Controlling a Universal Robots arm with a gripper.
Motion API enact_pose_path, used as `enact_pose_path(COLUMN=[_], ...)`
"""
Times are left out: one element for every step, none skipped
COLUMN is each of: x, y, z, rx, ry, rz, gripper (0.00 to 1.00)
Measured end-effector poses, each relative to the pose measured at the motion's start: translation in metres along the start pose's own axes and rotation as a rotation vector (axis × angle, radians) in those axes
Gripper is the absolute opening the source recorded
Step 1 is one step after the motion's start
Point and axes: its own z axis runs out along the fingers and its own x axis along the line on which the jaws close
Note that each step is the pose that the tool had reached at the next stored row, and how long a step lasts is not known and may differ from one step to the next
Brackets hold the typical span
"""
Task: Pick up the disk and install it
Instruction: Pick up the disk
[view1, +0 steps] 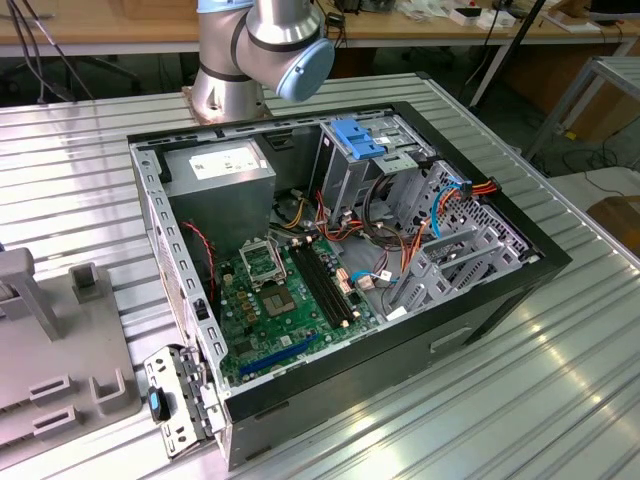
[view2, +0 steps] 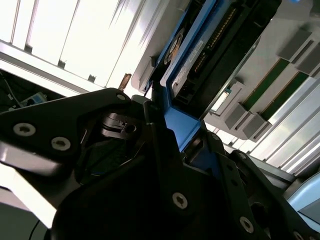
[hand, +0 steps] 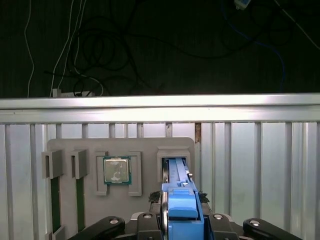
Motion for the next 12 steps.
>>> enact_pose_path(x=[0.0001,0.0001,0.0001,0.0003,0.0005,0.0006,0.0007,0.0009,0.0011,0.0017,0.0021,0.0024], y=[0.0,-0.0001,-0.0001,-0.0002,-0.0003,-0.0003,-0.0004,-0.0005,-0.0006,-0.0009,-0.0011,-0.0012], z=[-0.0007,-0.0012,-0.0018,-0.0042,-0.007,-0.0081,-0.01,-0.0125,-0.0151,-0.0225,-0.0283,-0.0325], rx=[0.0,0.0,0.0001,0.0,0.0,0.0,0.0,0.0002,0.0,0.0001,0.0001,0.0001], ry=[0.0,0.0,0.0,0.0,-0.0003,-0.0004,-0.0003,-0.0004,-0.0004,-0.0004,-0.0005,-0.0005], rz=[0.0,0.0,0.0,0.0,0.0,0.0,0.0,0.0,0.0,0.0,0.0,0.0], gripper=[0.37,0.37,0.37,0.37,0.37,0.37,0.37,0.37,0.37,0.37,0.37,0.37])
